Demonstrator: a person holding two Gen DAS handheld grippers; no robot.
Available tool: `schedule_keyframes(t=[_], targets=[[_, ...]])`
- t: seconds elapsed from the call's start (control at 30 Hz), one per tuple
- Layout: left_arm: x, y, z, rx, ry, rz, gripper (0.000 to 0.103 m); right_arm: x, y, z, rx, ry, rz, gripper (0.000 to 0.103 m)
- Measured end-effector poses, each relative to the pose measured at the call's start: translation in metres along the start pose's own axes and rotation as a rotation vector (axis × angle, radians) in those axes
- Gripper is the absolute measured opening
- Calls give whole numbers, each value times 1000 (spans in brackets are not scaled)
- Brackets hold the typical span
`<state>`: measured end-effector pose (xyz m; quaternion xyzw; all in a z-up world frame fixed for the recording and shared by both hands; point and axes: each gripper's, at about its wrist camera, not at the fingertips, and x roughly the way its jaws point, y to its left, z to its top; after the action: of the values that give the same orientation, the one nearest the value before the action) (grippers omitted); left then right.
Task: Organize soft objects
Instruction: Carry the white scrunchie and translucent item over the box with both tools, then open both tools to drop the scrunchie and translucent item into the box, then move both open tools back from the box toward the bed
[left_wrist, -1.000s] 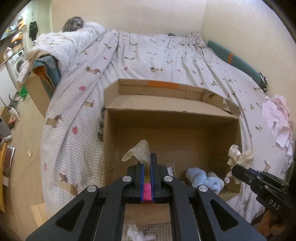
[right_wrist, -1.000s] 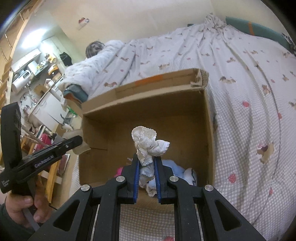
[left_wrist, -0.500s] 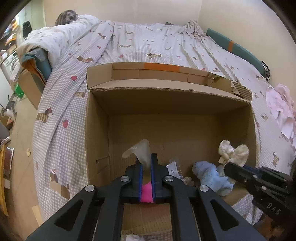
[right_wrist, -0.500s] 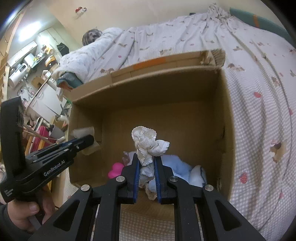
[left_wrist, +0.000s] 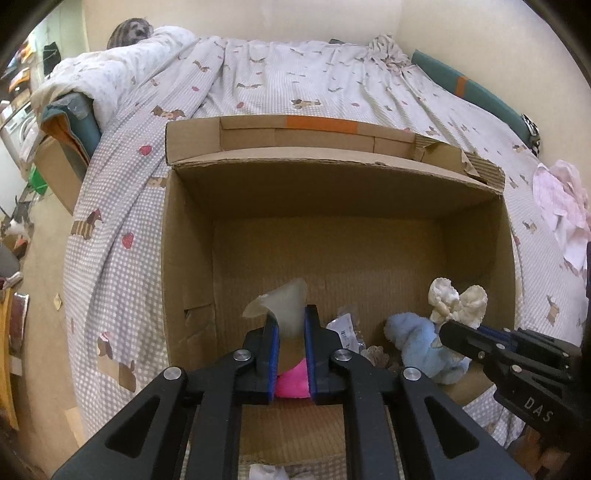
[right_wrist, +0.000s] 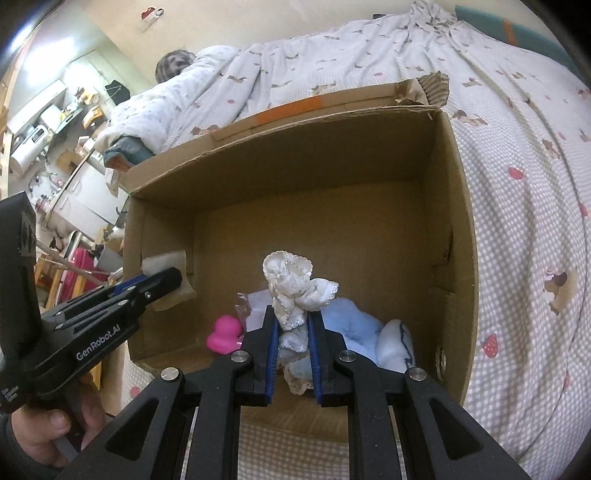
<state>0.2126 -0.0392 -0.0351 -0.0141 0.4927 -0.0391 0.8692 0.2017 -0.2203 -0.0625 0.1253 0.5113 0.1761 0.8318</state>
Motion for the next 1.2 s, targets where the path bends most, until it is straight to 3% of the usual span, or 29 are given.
schedule_keyframes(t=[0.1,0.23,0.3,0.37,0.43,0.57,0.67,0.7,0.73,0.77,0.93,1.2], targets=[[-2,-1,0,5,-1,-6,15,0,-1,1,4,-1,-4,17],[-4,0,0,4,-13,-4,27,-1,-2,1,5,-6,-6,17],[-8,0,1,1,-24,-4,39,-1,-3,1,7,-7,-7,17],[-13,2,2,-12,-44,2,68,-1,-3,0,8,-8,-8,17],[-18,4,2,-29,-68,11,76,-1,-3,0,8,-8,-8,17],[-22,5,4,-36,-75,-9,76,-2,-4,0,10,-15,-4,18],[-22,5,5,-39,-77,0,76,-5,-5,1,11,-38,-8,30],[-22,6,5,-43,-76,2,76,-6,-6,1,17,-45,-12,46],[-22,7,6,-47,-77,4,76,-8,-8,2,28,-52,-10,72],[-22,7,6,-50,-78,7,76,-10,-11,2,47,-63,-4,80],[-22,11,5,-67,-72,7,76,-15,-16,4,79,-83,11,90],[-31,11,0,-61,-86,16,76,-22,-7,1,55,-111,-8,98]])
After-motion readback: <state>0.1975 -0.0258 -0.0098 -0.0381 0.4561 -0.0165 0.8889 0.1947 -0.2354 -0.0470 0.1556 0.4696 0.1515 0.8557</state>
